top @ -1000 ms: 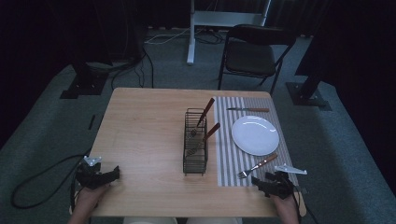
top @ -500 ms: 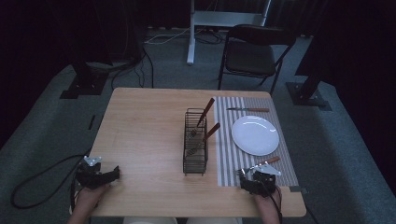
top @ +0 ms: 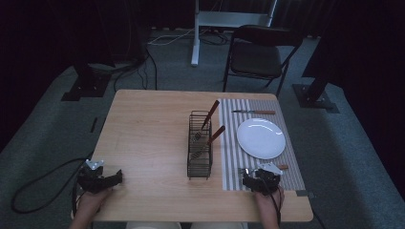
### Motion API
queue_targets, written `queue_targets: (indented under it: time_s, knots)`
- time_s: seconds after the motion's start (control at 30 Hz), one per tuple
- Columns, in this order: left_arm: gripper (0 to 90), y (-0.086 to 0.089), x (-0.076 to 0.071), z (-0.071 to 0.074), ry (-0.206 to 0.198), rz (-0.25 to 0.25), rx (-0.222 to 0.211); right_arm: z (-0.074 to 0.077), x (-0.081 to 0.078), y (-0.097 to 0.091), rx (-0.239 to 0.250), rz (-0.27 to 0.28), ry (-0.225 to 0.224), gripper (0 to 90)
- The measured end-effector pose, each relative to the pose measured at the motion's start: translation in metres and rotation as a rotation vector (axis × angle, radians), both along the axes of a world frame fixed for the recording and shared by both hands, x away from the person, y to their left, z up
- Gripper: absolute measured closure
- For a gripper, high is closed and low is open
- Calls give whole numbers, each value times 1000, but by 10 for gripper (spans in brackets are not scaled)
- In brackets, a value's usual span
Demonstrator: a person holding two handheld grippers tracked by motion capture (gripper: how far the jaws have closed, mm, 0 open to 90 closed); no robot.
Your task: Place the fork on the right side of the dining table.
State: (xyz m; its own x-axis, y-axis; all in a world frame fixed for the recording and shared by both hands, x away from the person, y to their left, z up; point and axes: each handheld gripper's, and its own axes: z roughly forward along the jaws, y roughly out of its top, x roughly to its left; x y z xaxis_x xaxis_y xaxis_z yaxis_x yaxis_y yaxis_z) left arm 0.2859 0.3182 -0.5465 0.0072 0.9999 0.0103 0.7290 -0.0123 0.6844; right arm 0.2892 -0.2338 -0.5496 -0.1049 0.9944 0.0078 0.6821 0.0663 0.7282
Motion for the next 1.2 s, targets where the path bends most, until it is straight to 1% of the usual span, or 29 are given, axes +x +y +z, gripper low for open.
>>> queue_targets:
  time_s: [0.2,0.23,0.3,0.37,0.47,0.63,0.7,0.77,0.9,0.97,1.03,1.1,1.17,1.2]
  knots:
    - [6,0,0,0,0,0,0,0,3,0,0,-22,2,128]
    - [6,0,0,0,0,0,0,0,2,0,2,-27,-4,128]
    - [6,0,0,0,0,0,0,2,-1,-3,27,-25,-9,127]
    - [6,0,0,0,0,0,0,6,-5,-9,35,-28,-31,127]
    - [6,0,0,0,0,0,0,9,-10,-21,25,-48,-41,126]
    - [6,0,0,0,0,0,0,8,-20,-41,46,-82,-29,125]
    - [6,0,0,0,0,0,0,7,-24,-48,43,-83,-23,125]
    - [6,0,0,0,0,0,1,5,-30,-54,25,-94,-21,125]
    - [6,0,0,0,0,0,0,3,-37,-67,20,-117,-22,125]
    - [6,0,0,0,0,0,0,2,-40,-72,26,-128,-22,125]
    - [6,0,0,0,0,0,0,-1,-44,-78,12,-145,-9,125]
    - [6,0,0,0,0,0,0,-3,-47,-83,15,-146,-24,124]
    - [6,0,0,0,-1,0,0,-3,-49,-85,28,-136,-28,124]
    - [6,0,0,0,0,0,0,-4,-50,-86,23,-132,-34,124]
